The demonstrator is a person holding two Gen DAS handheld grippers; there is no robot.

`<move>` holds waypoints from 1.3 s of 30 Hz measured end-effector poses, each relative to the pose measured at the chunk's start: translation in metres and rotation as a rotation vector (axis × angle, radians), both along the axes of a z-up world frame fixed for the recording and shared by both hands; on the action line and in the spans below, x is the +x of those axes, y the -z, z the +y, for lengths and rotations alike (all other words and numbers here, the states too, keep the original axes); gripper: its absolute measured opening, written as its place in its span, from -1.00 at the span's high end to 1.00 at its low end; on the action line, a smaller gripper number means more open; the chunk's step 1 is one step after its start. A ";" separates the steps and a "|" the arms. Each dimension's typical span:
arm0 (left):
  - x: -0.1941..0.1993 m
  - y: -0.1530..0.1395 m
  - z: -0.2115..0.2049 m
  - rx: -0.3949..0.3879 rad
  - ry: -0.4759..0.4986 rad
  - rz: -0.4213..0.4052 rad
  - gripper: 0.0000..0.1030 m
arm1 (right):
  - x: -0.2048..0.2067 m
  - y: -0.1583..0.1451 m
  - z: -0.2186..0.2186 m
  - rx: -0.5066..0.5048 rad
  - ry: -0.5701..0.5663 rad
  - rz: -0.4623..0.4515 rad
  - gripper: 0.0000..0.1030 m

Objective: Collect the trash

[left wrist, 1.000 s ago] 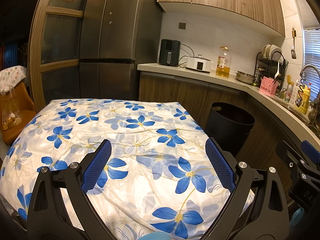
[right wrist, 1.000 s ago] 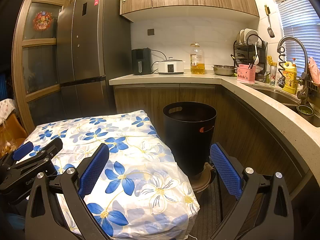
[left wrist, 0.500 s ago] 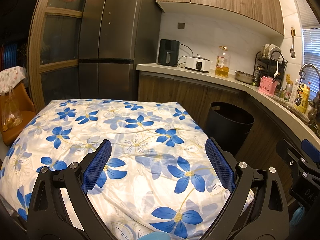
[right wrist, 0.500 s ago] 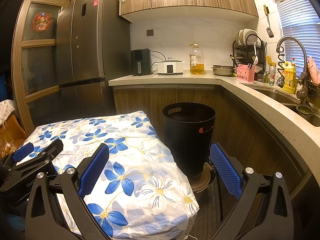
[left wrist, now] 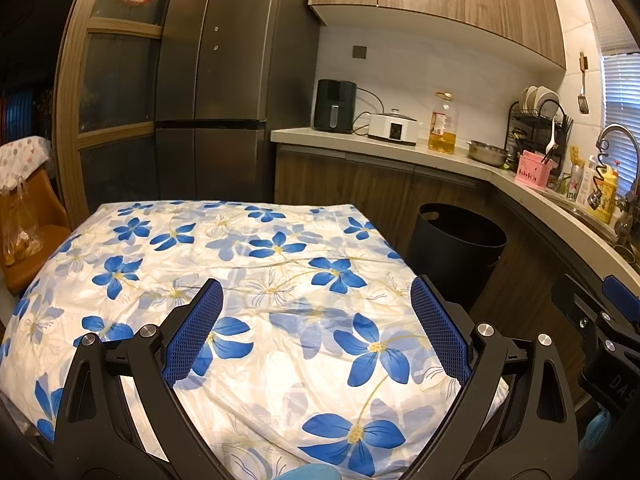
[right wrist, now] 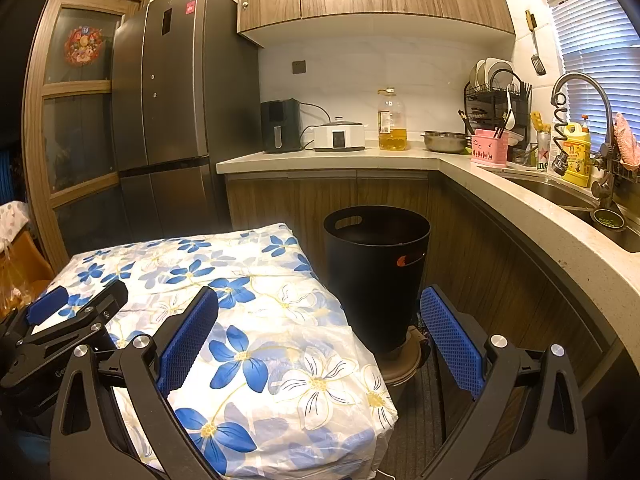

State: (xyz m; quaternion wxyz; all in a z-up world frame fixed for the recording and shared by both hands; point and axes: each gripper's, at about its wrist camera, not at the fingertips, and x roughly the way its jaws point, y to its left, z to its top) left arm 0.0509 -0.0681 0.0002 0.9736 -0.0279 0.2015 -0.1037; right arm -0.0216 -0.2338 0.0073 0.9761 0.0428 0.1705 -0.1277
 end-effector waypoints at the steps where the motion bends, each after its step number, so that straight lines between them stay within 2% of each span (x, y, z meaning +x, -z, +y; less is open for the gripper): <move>1: 0.000 0.000 0.000 0.003 0.002 -0.001 -0.80 | 0.000 0.000 0.000 0.000 0.000 0.000 -0.89; 5: -0.001 0.001 0.001 0.018 0.010 -0.003 -0.70 | 0.000 0.000 0.000 0.002 0.002 -0.001 -0.89; 22: -0.002 0.003 0.005 0.015 0.009 -0.008 -0.71 | -0.001 0.000 0.001 0.002 0.005 -0.004 -0.89; 39: -0.005 0.003 0.007 0.012 0.006 -0.009 -0.83 | -0.003 0.001 0.003 0.012 0.013 -0.011 -0.89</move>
